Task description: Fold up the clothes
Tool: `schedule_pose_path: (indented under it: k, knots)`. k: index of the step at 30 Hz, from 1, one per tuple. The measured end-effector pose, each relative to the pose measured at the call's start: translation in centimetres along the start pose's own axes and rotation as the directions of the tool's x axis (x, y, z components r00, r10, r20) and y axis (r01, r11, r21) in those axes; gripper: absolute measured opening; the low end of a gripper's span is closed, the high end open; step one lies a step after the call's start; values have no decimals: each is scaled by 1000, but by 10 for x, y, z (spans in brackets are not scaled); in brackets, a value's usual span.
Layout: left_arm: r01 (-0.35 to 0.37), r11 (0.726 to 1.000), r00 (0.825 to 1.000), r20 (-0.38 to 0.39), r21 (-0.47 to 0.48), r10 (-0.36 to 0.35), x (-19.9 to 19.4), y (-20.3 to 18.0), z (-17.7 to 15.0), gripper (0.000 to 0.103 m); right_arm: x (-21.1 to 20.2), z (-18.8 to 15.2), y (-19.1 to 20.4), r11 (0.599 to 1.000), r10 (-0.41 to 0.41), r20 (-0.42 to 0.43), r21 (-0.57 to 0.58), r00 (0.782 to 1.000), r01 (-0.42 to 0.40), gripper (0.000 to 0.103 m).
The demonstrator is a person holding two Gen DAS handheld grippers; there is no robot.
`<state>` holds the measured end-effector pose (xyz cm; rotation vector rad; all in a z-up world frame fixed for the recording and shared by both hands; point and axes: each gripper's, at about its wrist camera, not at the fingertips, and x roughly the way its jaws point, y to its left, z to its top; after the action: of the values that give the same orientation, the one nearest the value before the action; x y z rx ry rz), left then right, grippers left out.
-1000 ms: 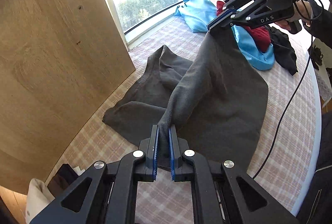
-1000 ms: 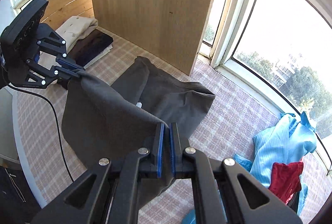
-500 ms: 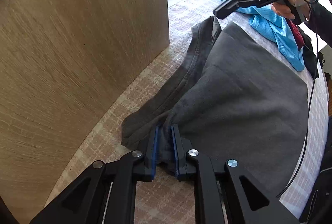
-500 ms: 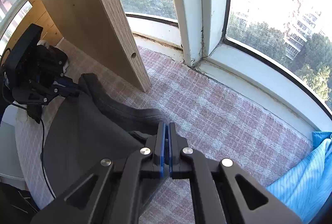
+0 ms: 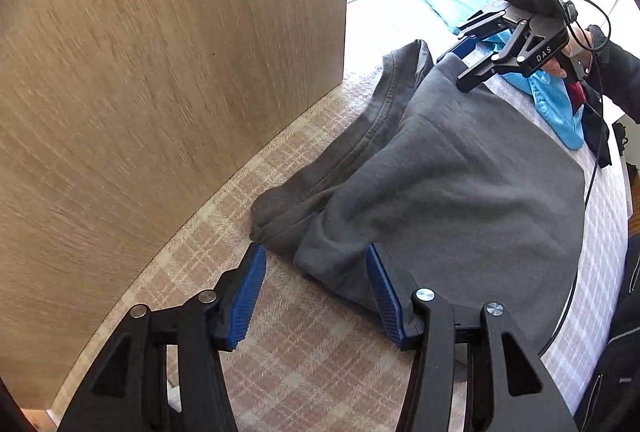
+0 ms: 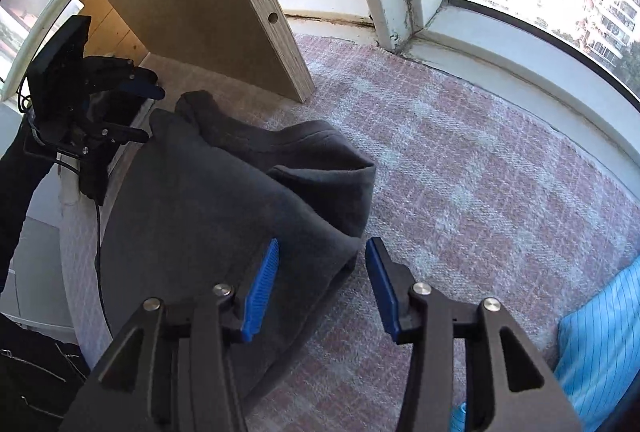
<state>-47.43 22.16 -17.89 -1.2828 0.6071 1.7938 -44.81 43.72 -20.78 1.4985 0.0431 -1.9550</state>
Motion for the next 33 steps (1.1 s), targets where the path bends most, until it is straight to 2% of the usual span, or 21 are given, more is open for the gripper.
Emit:
schedule_pose_path:
  k: [2,4,6,7,8,11,13,17,21,23,25,29,30,31,33]
  knots:
    - [11,1000,1000,-9,-5,-11,5,-2,-2,37,2,-1,2,1000,6,7,-6,1000,-6,45]
    - [27,1000,1000,-10,-2,-27,5,-7,-5,20,0,-2,4,1000,7,18,-20,1000,-7,45]
    - [19,1000,1000,12,0,-19,0,-10,-9,17,-2,-5,5,1000,-5,27,-28,1000,6,40]
    - [24,1000,999,26,-8,-24,-3,-11,-12,12,-4,-5,5,999,-17,33,-30,999,18,31]
    - [30,999,999,40,-16,-29,-6,-12,-14,11,-6,-6,5,999,-34,40,-26,999,35,30]
    - [40,999,995,87,-31,-38,-16,-17,-21,8,-15,-8,7,999,-28,66,-25,997,30,14]
    - [42,998,993,112,-37,-37,-22,-19,-25,7,-19,-9,12,999,-23,74,-38,997,26,10]
    - [40,999,992,121,-37,-36,-30,-16,-24,7,-38,-6,21,999,-1,127,-52,992,8,9]
    - [31,998,991,133,-57,-23,-25,12,-7,7,-49,10,13,999,17,161,-40,987,-10,9]
    - [54,995,993,113,-86,-44,-18,28,-4,8,-39,19,7,1000,10,155,-27,988,-6,9]
    - [40,994,997,73,-102,-33,-4,38,-1,10,-22,25,1,1000,-10,127,-13,992,11,9]
    - [27,992,997,70,-122,-18,3,40,1,13,9,30,-14,999,-31,86,24,996,29,9]
    - [23,991,998,64,-129,-15,2,42,1,16,13,30,-15,999,-29,82,29,996,26,9]
    - [-10,990,998,55,-138,18,-1,44,0,29,16,31,-17,999,-28,78,33,997,25,9]
    - [-86,984,994,48,-159,94,-9,47,-2,47,14,31,-18,999,-32,76,45,997,29,10]
